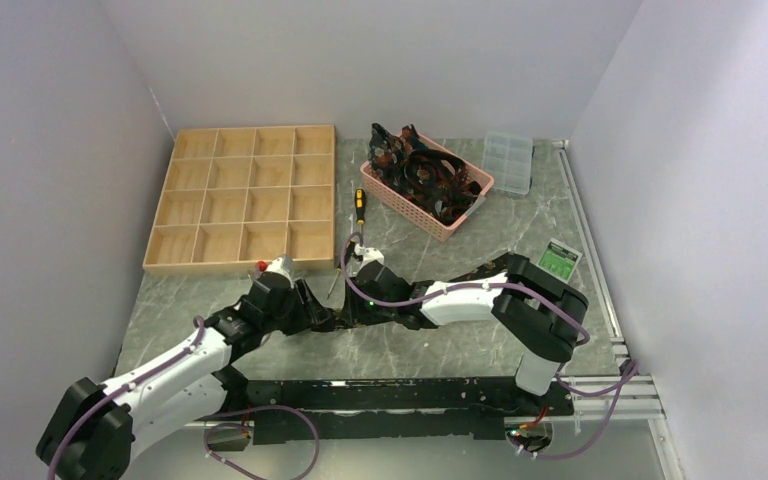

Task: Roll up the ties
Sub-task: Roll the tie at the center of the board.

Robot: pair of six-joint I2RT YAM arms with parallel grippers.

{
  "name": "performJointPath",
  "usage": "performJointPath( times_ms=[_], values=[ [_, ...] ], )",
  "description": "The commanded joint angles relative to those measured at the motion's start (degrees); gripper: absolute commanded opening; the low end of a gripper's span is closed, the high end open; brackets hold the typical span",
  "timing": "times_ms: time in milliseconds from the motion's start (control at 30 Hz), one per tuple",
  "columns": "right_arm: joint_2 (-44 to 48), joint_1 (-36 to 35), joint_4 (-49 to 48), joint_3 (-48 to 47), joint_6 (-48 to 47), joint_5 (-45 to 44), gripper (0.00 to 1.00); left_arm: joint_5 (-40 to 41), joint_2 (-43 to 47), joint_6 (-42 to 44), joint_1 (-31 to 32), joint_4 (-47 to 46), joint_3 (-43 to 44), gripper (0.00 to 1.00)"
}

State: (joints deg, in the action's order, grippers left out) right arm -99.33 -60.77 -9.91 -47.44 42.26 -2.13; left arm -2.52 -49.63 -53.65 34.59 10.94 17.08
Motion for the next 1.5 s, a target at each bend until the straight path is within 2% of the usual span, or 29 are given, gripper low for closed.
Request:
performJointPath(
  times_ms=[0,67,167,400,567,600,733,867,1133,1300,1467],
  values=[
    [0.5,0.4,0.0,1.4,0.2,0.3,0.37,-2.1,1.5,1.4,-0.3,-1.0,-1.0,0.55],
    [0.5,0.6,-0.1,1.6,0.3,0.3,0.37,-2.1,1.9,1.1,-0.2,-0.9,-1.6,0.51],
    [0.3,0.7,-0.3,1.9,0.3,0.4,0.37,-3.3,1.6,0.8,-0.3,-2.0,-2.6,0.39],
    [0.0,0.6,-0.3,1.8,0.3,0.6,0.36,-4.6,-0.3,1.2,-0.3,-3.8,-1.7,0.31],
    [-0.1,0.6,-0.5,1.7,0.2,0.7,0.36,-4.8,-0.8,2.3,-0.2,-2.1,0.2,0.06],
    [0.3,0.7,-0.4,1.7,0.2,0.7,0.36,-4.6,-0.7,2.5,-0.2,-1.2,0.8,0.03],
    [2.7,0.7,0.4,1.6,0.1,0.2,0.45,-1.1,-0.7,3.3,-0.2,5.0,3.9,0.03],
    [6.3,1.0,2.1,1.6,0.2,-1.2,0.53,4.0,-3.8,3.9,-0.2,16.4,10.1,0.03],
    [16.3,1.9,4.8,6.2,-1.1,-8.5,0.55,14.2,-13.3,3.4,1.0,31.5,20.1,0.03],
    [20.4,3.6,5.2,10.2,-1.5,-10.6,0.55,22.2,-19.0,2.0,4.9,39.7,28.1,0.03],
    [24.0,5.8,4.7,14.5,-1.4,-10.7,0.54,29.2,-29.2,0.1,8.7,48.8,36.2,0.03]
  ],
)
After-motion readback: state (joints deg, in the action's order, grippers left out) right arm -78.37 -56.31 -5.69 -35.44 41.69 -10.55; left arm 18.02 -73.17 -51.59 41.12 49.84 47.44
